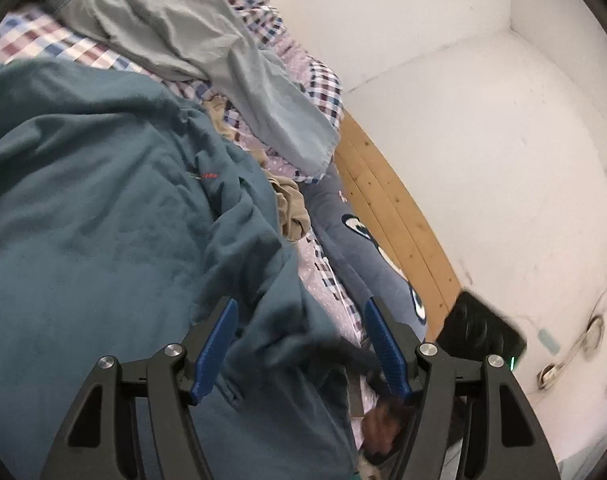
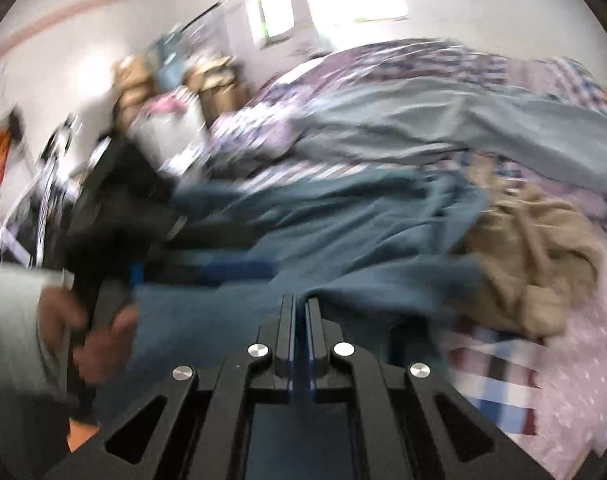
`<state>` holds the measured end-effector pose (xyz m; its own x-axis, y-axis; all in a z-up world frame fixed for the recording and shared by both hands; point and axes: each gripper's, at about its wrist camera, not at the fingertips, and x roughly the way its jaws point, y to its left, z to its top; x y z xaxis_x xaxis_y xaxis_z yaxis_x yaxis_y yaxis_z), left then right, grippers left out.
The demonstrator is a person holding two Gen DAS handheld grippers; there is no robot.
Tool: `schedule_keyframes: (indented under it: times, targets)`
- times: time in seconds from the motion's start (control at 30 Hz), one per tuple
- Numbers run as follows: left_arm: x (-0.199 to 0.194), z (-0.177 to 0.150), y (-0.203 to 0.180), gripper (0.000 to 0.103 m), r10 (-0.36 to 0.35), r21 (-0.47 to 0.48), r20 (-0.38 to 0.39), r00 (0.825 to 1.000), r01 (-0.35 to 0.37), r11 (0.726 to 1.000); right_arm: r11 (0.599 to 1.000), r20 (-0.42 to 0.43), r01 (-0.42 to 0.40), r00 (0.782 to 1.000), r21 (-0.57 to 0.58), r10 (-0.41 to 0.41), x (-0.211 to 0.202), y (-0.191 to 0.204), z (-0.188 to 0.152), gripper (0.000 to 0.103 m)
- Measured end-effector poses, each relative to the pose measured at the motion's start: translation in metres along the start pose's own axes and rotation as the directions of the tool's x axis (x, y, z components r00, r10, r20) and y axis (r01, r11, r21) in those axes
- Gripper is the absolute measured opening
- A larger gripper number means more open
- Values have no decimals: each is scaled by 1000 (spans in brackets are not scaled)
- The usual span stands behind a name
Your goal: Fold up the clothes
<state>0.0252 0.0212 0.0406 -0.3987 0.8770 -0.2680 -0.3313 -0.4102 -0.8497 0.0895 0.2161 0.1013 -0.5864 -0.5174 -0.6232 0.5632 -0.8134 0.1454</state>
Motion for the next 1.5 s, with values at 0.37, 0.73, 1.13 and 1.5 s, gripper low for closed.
schedule_keyframes:
  times: [0.37,0.73,1.13,1.5]
  targets:
    - [32,-14,-3,23,184,115,-157,970,-167,979,992,-180,-126,976,-10,122,25,-1,-20,15]
    - [23,-14,11,19,262,71,-125,957,-255,964,888,-18,-4,1000,459,14,-1,-90,-28,44]
    - [19,-12,19,11,297,55,-105,949,-293,955,763,-14,59,998,644,-66,14,-141,-37,44]
    - [-3,-5,44,8,329,-89,-34,944,-331,940,748,65,-5,997,664,-50,16,-141,-32,44]
